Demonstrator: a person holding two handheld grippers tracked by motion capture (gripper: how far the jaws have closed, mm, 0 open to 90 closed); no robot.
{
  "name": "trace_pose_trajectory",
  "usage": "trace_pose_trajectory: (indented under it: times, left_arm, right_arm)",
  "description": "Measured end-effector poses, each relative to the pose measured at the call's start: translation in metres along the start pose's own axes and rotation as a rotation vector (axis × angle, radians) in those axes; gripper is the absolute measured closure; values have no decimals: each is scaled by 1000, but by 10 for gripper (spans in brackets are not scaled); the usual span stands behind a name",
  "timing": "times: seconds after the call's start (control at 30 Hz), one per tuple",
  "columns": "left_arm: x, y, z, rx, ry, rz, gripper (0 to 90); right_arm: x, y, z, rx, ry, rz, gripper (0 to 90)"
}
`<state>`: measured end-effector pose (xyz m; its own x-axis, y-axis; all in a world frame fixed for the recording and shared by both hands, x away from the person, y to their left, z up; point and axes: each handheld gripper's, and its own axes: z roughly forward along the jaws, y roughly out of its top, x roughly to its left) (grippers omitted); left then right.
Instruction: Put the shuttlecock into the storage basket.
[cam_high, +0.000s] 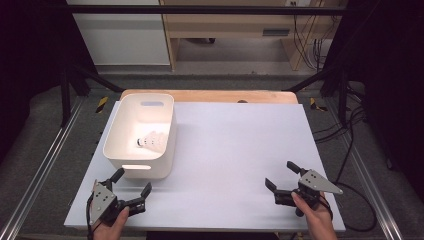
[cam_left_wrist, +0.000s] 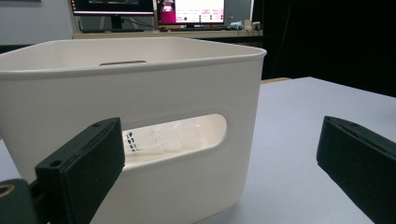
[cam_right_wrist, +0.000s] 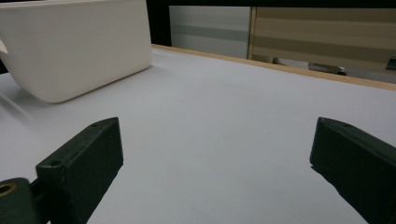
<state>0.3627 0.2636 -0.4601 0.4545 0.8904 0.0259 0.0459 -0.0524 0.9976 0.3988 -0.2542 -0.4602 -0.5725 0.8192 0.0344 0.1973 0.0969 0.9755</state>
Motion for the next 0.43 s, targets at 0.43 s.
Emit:
trace_pose_trajectory:
  times: [0.43]
  left_arm:
    - [-2,0,2,5,-7,7,11]
  right_arm:
    - [-8,-2,11,-42,-15,19,29]
